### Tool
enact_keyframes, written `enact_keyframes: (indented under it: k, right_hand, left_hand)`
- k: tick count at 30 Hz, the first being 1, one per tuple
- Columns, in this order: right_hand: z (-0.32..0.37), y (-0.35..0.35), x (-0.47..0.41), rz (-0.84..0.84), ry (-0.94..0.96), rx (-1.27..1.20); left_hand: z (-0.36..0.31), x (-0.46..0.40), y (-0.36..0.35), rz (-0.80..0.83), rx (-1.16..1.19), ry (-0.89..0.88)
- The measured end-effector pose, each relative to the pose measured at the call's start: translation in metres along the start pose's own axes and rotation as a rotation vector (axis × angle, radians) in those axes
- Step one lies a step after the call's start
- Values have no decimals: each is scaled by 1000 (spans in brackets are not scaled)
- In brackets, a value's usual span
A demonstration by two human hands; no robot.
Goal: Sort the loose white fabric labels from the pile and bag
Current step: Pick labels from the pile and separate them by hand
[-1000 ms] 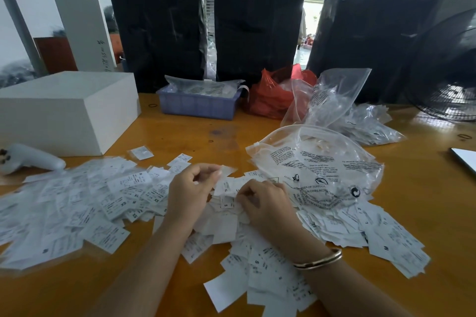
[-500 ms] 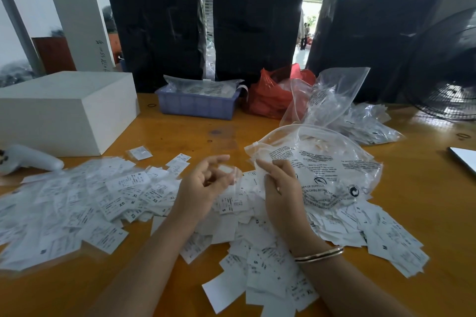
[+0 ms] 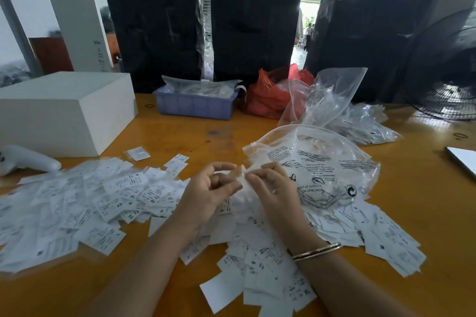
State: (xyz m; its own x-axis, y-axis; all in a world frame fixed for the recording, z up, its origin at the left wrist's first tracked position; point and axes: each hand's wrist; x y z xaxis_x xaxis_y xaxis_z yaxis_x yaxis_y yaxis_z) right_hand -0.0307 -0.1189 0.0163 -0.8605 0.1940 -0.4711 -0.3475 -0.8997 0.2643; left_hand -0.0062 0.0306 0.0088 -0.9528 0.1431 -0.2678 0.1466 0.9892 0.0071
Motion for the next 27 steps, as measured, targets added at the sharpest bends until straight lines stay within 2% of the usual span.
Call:
enact_keyframes:
  k: [3,8,12,16,20,23,25,27]
  right_hand:
    - [2,-5,3,78,-35,9]
    - [-3,-2,0,52,-50,-64]
    - [-7,-2,0,86,-43,-93]
    - [-10,0,-2,-11,-47,-133]
    - [-12,4,-3,-109,-198,-341]
    - [-12,6,-3,-116,-275,-371]
    - [-12,7,-3,-112,-278,-404]
    - [-11,7,-1,-82,-242,-424]
  left_hand:
    - [1,0,1,-53,-41,-15]
    - [-3,2,2,-42,2,80]
    - [-1,1,0,-130,-58,111]
    - [-3,1,1,-166,-53,90]
    - [-1,1,0,-172,-140,-1]
    - [0,2,-1,-202,-178,-63]
    - [-1,1,-1,-259,-119,-38]
    - [-2,-1,1,-321,44,60]
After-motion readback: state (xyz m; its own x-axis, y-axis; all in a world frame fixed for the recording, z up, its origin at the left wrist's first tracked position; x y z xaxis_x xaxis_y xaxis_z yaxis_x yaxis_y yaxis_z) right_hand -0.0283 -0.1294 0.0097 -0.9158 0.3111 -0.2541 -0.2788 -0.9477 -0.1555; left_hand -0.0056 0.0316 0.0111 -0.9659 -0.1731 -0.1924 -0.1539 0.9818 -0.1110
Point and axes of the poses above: each hand's wrist, its own x-axis away from the middle knuckle, its own y-axis out of the back of the hand, z = x × y, and after that the axes turned 4 degrees about -z, right-handed
